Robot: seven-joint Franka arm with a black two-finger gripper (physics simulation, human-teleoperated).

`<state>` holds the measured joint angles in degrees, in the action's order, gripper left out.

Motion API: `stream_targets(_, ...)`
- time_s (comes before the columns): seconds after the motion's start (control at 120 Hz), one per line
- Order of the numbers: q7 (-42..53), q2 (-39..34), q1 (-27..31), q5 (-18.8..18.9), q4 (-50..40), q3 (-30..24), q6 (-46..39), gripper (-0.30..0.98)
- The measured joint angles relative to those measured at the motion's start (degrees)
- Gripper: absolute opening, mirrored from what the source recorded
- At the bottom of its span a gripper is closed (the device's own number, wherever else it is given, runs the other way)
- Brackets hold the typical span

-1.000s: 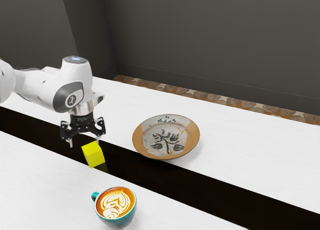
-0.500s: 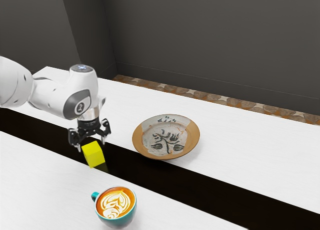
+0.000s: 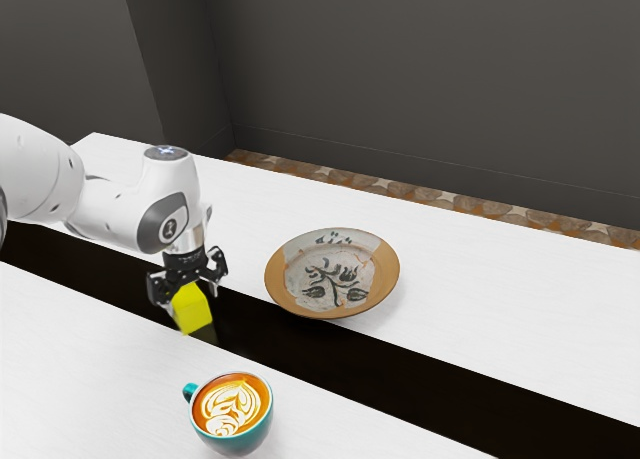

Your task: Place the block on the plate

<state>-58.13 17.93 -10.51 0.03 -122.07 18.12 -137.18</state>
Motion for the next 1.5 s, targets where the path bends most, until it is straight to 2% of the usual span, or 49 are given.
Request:
stream_targets(0.333,-0.83,-0.05,-0.04,-2.13,-0.03,0.05,-0.4,0.44)
stream_targets(0.533,-1.27,-0.62,-0.05,-2.27,-0.03,0.07,-0.22,0.39)
stream_targets(0.675,-1.73,-5.09,-1.08,-1.93,0.13,0.07,1.12,0.37)
stream_targets(0.783,-2.11,-7.88,-2.62,-1.32,3.85,-1.06,3.47,0.38)
stream_targets(0.85,-2.69,-7.29,-2.69,-0.6,7.21,-4.17,4.94,0.38)
stream_targets(0.933,-3.63,-4.31,-2.83,-0.08,11.77,-8.28,6.21,0.39)
stream_targets(1.042,-4.83,3.03,-1.6,0.2,20.0,-12.85,7.25,0.39)
stream_targets(1.133,-5.69,7.51,-1.44,0.29,24.41,-14.2,7.75,0.4)
stream_targets(1.208,-6.23,8.53,-1.38,0.3,25.34,-14.44,7.92,0.49)
stream_targets(1.333,-6.91,7.44,-1.36,0.27,24.99,-14.51,8.22,0.57)
stream_targets(1.5,-6.0,-0.45,-1.53,0.15,24.17,-14.19,14.99,0.64)
